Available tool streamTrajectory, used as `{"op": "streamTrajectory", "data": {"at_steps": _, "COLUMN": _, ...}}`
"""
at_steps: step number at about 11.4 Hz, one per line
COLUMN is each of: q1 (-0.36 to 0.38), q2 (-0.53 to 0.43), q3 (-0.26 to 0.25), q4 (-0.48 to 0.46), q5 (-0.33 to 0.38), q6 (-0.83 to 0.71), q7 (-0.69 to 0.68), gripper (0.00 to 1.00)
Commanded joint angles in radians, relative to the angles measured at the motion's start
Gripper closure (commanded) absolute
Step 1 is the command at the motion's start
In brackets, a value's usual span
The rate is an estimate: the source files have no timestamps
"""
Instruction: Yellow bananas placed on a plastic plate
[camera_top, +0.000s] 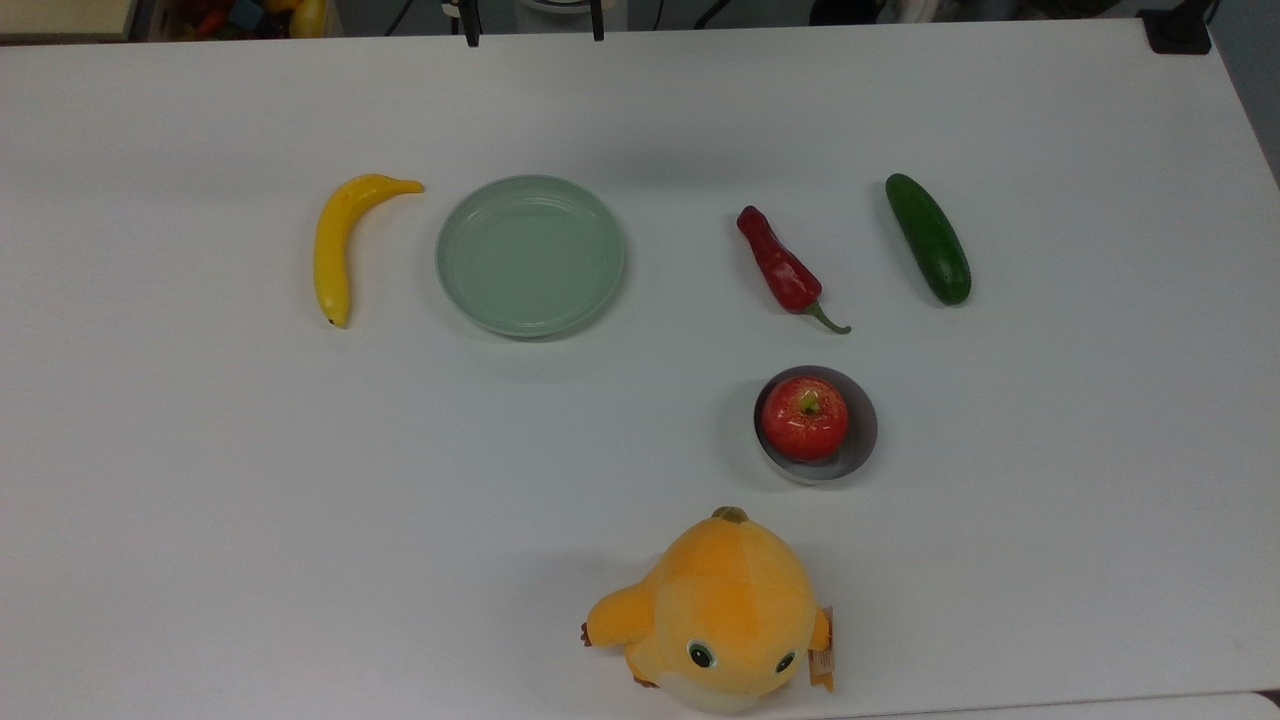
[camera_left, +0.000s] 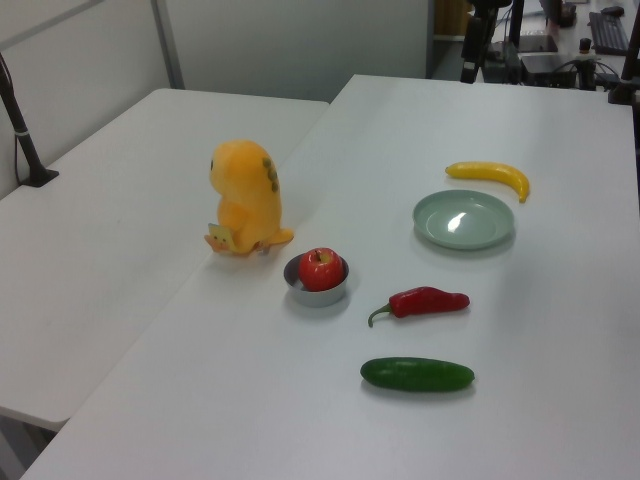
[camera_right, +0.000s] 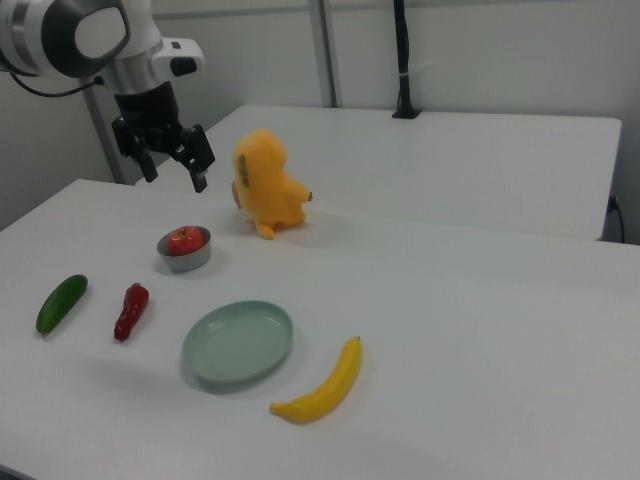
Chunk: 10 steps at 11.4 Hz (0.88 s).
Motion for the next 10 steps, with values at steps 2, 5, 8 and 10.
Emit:
{"op": "streamTrajectory", "data": {"at_steps": 2, "q1": 0.013, "q2": -0.011, "q3": -0.010, "q4": -0.020, "q5": 0.016, "q6": 0.013, "q7": -0.018, "gripper": 0.00}}
{"op": "streamTrajectory", "data": {"at_steps": 5, "q1": 0.012, "q2": -0.013, "q3": -0.010, "q4": -0.020, "q5": 0.016, "q6": 0.011, "q7": -0.018, "gripper": 0.00}}
{"op": "streamTrajectory", "data": {"at_steps": 8, "q1": 0.004, "q2": -0.015, "q3": -0.010, "q4": -0.021, "q5": 0.016, "q6": 0.013, "q7": -0.025, "gripper": 0.00}}
{"op": "streamTrajectory", "data": {"at_steps": 10, "q1": 0.001, "q2": -0.016, "q3": -0.010, "q4": -0.072, "q5": 0.001, "q6": 0.013, "q7": -0.028, "gripper": 0.00}}
